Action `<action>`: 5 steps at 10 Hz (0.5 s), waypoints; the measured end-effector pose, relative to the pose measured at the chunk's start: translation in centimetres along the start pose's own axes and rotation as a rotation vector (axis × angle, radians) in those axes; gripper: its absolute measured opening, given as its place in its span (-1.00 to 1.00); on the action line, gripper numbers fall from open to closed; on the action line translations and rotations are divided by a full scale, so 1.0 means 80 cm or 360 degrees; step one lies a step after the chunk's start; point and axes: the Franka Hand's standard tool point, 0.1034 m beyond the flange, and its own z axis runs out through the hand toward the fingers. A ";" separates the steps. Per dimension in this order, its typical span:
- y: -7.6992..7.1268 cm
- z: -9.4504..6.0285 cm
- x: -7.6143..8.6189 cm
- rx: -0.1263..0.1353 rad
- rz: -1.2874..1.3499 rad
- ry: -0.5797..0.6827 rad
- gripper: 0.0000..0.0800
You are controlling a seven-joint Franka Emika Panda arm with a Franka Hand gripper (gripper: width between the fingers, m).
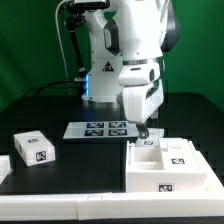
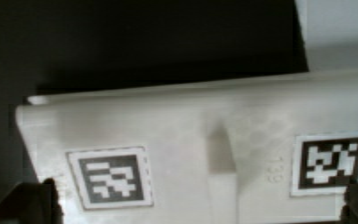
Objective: Assemble cabinet
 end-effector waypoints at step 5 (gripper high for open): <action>-0.004 0.013 -0.002 0.0034 0.0008 -0.0006 0.45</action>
Offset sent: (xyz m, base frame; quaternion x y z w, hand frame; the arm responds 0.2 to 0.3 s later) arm 0.0020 -0.0029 -0.0060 0.0012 0.0029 0.0001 1.0000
